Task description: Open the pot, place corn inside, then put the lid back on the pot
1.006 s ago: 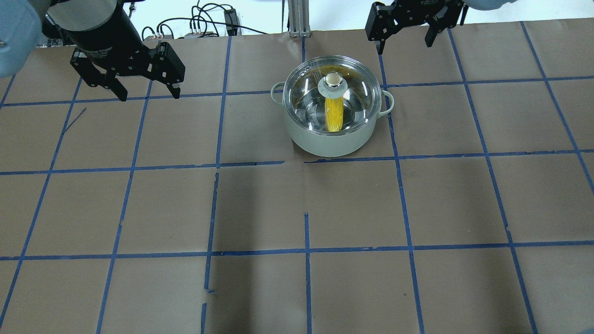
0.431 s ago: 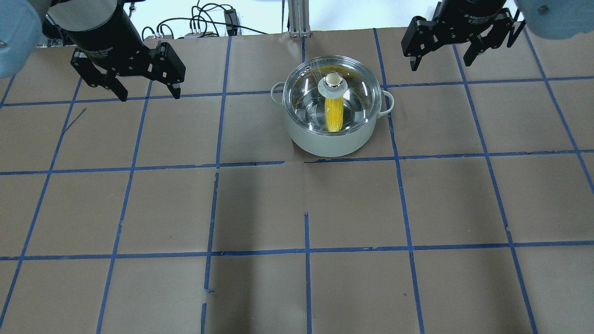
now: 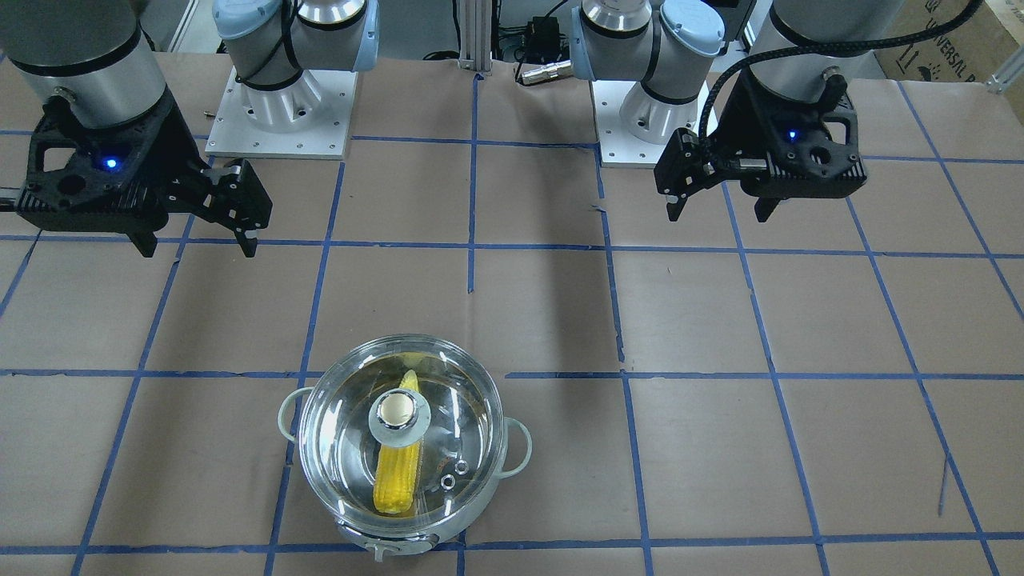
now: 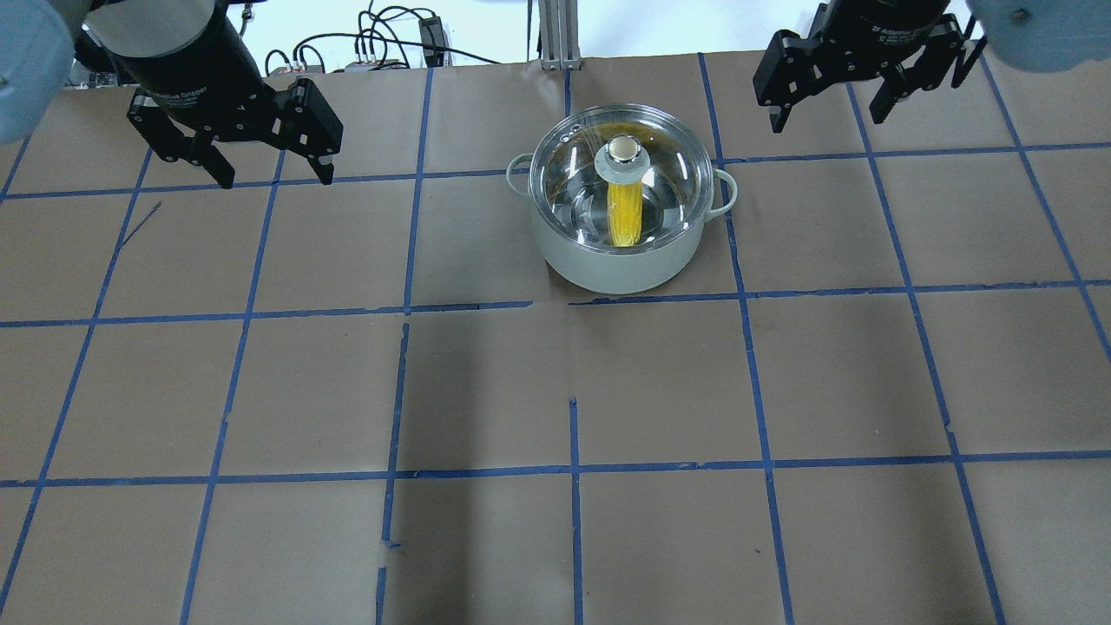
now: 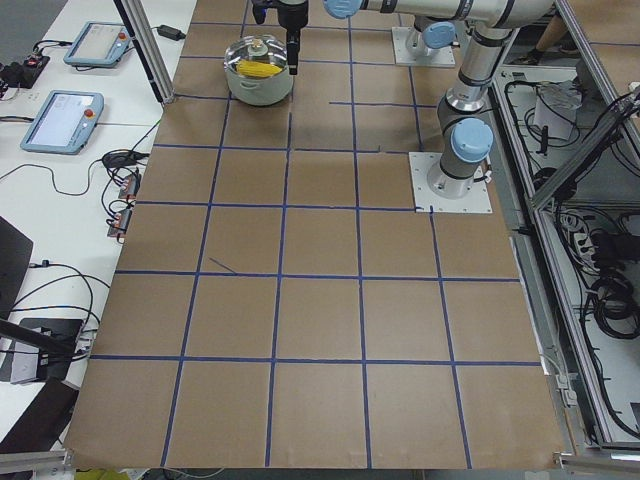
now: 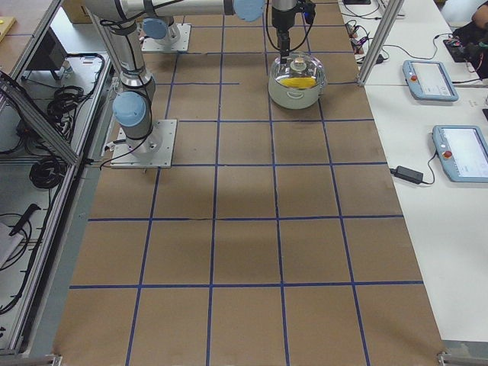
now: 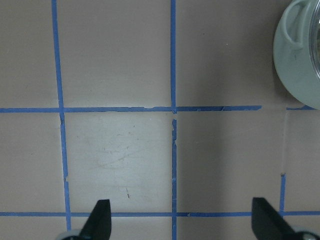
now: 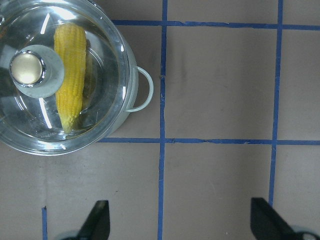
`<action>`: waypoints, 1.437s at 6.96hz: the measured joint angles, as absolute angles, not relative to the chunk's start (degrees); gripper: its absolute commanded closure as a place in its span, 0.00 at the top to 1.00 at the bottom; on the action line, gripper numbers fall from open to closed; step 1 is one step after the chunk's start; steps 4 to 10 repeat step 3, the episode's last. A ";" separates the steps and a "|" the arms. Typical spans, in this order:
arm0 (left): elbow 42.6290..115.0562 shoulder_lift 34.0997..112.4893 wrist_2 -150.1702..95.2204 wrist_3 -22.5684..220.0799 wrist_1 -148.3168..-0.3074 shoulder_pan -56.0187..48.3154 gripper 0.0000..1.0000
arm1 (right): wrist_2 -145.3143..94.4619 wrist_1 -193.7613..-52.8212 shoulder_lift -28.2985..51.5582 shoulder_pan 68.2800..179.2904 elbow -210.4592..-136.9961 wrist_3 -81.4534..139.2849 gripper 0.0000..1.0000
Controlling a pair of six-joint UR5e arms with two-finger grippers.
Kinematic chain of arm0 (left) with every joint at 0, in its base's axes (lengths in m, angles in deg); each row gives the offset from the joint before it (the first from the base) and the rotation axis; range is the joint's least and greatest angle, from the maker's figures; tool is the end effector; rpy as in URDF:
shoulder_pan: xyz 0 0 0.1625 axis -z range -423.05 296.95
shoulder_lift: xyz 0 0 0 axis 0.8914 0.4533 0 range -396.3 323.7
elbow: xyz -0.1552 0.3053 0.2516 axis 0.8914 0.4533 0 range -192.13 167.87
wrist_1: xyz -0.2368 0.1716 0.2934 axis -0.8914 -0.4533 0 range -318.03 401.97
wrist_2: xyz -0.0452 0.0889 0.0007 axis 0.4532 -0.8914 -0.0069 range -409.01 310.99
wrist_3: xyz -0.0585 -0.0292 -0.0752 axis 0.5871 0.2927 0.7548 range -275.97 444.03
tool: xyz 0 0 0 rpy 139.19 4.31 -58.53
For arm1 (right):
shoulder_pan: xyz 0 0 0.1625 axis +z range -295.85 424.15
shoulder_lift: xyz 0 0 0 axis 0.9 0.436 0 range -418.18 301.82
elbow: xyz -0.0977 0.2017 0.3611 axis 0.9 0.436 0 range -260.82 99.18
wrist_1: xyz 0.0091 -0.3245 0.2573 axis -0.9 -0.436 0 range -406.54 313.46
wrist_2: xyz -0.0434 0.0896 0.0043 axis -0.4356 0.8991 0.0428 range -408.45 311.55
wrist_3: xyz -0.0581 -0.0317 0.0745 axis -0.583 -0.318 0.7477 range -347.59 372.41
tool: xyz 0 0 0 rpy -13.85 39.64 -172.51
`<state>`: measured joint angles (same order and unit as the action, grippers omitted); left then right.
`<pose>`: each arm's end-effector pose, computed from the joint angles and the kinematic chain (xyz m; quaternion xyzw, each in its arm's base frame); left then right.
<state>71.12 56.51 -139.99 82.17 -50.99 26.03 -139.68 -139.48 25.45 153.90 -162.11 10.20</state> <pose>-0.1232 -0.5156 0.5160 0.0080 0.9999 -0.0083 0.0088 0.1287 -0.5480 0.5109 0.0166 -0.9987 0.0457 0.0117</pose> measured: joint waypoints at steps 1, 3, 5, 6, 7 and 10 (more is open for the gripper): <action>70.96 56.51 -139.98 79.91 -51.12 25.79 1.00 | -139.88 -139.71 25.45 153.97 -161.97 10.25 1.00; 71.00 56.48 -140.00 78.57 -51.00 25.73 1.00 | -139.71 -139.87 25.55 154.14 -161.89 10.30 1.00; 71.00 56.48 -140.00 78.57 -51.00 25.73 1.00 | -139.71 -139.87 25.55 154.14 -161.89 10.30 1.00; 71.00 56.48 -140.00 78.57 -51.00 25.73 1.00 | -139.71 -139.87 25.55 154.14 -161.89 10.30 1.00; 71.00 56.48 -140.00 78.57 -51.00 25.73 1.00 | -139.71 -139.87 25.55 154.14 -161.89 10.30 1.00; 71.00 56.48 -140.00 78.57 -51.00 25.73 1.00 | -139.71 -139.87 25.55 154.14 -161.89 10.30 1.00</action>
